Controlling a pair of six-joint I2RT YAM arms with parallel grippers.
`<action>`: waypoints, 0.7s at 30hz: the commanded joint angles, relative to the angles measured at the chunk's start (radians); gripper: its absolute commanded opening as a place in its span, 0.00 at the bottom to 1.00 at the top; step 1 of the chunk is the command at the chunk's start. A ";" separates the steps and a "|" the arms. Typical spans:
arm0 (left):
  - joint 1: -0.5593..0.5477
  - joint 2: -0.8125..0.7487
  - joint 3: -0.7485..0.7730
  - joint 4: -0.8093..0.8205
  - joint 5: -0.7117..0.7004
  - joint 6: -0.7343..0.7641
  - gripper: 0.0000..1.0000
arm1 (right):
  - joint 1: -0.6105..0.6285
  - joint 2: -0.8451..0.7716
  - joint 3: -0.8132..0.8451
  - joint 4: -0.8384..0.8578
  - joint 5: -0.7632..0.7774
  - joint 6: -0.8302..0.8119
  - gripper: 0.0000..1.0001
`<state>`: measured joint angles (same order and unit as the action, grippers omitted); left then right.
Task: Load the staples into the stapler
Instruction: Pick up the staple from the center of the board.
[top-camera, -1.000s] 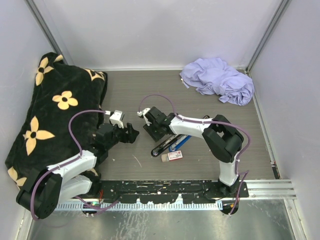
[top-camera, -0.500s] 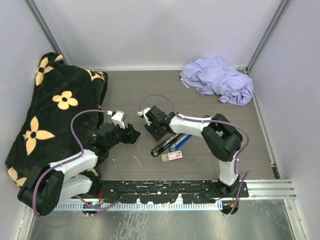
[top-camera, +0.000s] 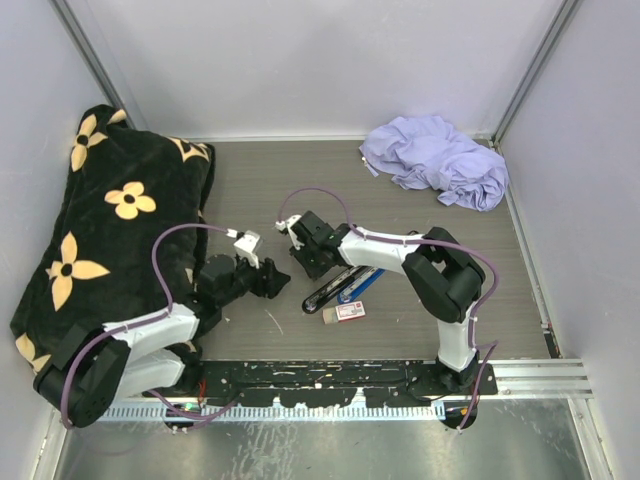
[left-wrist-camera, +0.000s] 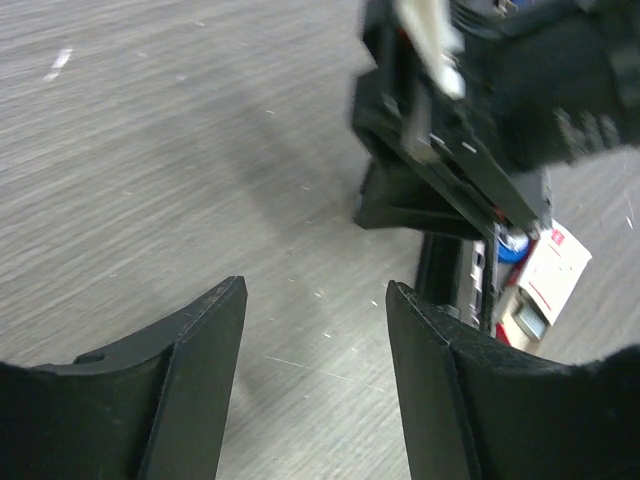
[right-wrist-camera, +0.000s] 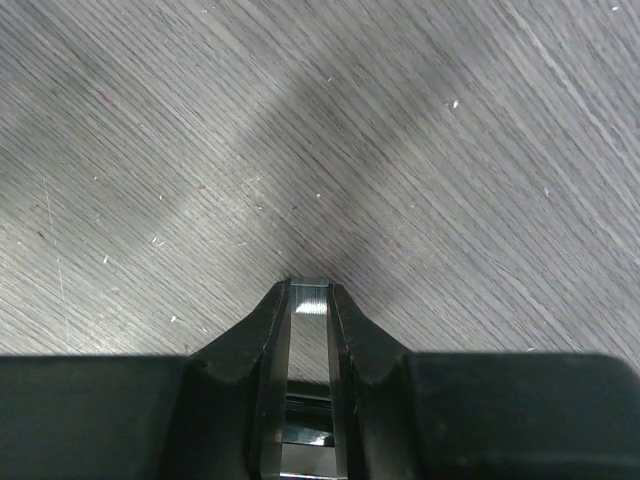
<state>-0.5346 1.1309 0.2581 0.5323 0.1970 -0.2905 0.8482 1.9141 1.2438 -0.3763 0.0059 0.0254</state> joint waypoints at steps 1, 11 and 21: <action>-0.103 -0.033 -0.015 0.108 -0.017 0.077 0.59 | -0.020 -0.053 0.039 0.042 0.013 0.039 0.18; -0.327 0.106 -0.005 0.209 -0.097 0.145 0.60 | -0.050 -0.236 -0.023 -0.041 -0.003 0.068 0.19; -0.400 0.298 0.039 0.316 -0.144 0.175 0.60 | -0.051 -0.353 -0.138 -0.083 -0.082 0.146 0.19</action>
<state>-0.9184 1.4189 0.2577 0.7300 0.0967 -0.1558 0.7956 1.6043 1.1393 -0.4465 -0.0261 0.1230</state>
